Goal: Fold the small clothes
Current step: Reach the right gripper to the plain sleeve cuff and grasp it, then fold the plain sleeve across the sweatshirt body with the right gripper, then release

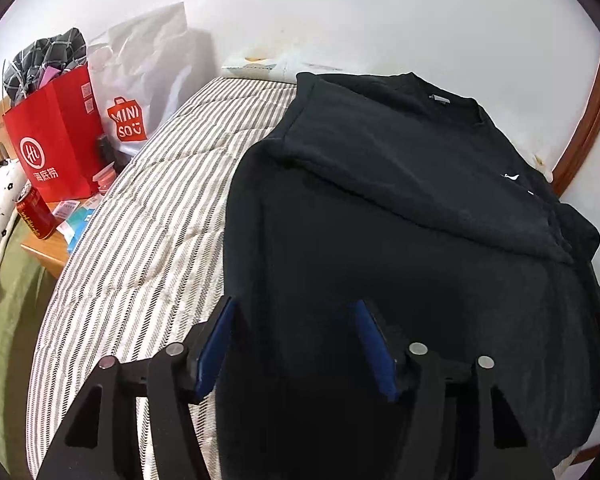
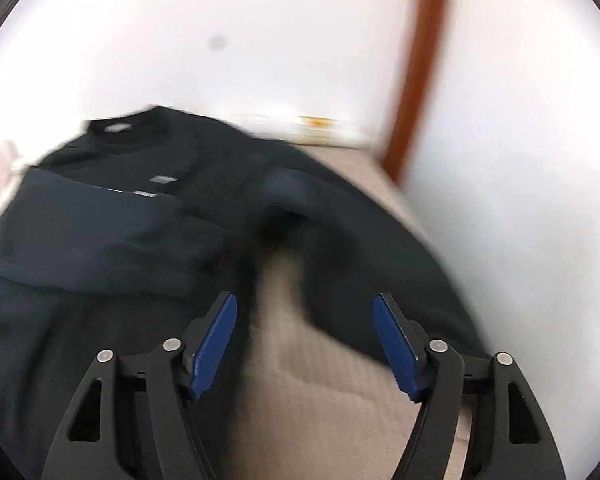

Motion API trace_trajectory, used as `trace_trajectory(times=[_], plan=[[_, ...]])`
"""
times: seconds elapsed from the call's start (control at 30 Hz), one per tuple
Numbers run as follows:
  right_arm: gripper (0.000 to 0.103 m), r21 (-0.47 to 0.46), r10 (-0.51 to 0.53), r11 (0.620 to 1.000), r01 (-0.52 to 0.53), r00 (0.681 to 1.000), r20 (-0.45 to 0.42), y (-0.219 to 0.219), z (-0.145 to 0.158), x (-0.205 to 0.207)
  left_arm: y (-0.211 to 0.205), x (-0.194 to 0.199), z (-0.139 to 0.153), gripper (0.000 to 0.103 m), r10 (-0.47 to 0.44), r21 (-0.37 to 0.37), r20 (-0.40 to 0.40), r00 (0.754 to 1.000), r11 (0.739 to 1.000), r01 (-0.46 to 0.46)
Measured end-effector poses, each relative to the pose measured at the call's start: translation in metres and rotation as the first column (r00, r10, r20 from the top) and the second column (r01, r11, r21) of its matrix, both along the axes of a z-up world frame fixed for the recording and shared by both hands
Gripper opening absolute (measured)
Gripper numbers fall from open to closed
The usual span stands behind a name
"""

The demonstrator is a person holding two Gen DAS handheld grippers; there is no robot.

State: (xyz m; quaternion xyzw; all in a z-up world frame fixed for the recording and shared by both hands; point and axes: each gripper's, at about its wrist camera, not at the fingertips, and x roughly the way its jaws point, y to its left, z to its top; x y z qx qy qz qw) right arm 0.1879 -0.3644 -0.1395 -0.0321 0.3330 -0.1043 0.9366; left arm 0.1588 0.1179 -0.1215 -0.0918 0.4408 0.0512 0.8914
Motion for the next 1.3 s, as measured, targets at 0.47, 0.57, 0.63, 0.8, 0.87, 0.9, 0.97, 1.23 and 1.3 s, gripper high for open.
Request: trace_trajectory(times=[0.47,0.57,0.63,0.8,0.87,0.9,0.97,1.23,1.3], plan=[[0.074,0.000,-0.186,0.982,0.187,0.975,-0.125,-0.123,-0.060,-0.037,-0.017,-0.004,-0.011,0.067,0.017,0.046,-0.025,1.000,0.999,-0.016],[0.057,0.036,-0.201,0.978,0.207,0.971,-0.128,-0.130,-0.064,-0.032,-0.017,-0.005,-0.014,0.067,0.021,0.075,-0.035,0.999,0.997,-0.019],[0.021,0.044,-0.191,0.979,0.198,0.974,-0.121,-0.128,-0.063,-0.031,-0.014,-0.008,-0.016,0.067,0.024,0.095,-0.043,0.999,0.995,-0.020],[0.008,-0.018,-0.200,0.980,0.199,0.978,-0.053,-0.110,-0.035,-0.026,0.004,-0.019,-0.019,0.068,0.018,0.093,-0.045,0.999,0.996,-0.014],[0.008,-0.002,-0.180,0.984,0.180,0.984,0.001,-0.099,-0.014,-0.025,0.011,-0.025,-0.019,0.067,0.010,0.062,-0.032,0.999,0.998,-0.008],[0.007,0.009,-0.164,0.986,0.164,0.986,0.027,-0.090,-0.002,-0.024,0.014,-0.028,-0.019,0.067,0.009,0.053,-0.022,1.000,0.999,-0.008],[0.007,0.016,-0.136,0.991,0.135,0.988,0.069,-0.072,0.020,-0.019,0.014,-0.034,-0.018,0.060,0.002,0.048,-0.009,1.000,0.999,-0.002],[0.007,-0.020,0.072,0.997,-0.070,0.983,0.172,0.044,0.082,0.018,0.017,-0.060,-0.018,0.017,-0.033,0.039,0.049,0.998,0.999,0.031],[0.007,-0.029,0.119,0.993,-0.116,0.978,0.173,0.073,0.087,0.028,0.021,-0.064,-0.018,0.015,-0.032,0.009,0.053,0.998,0.999,0.031]])
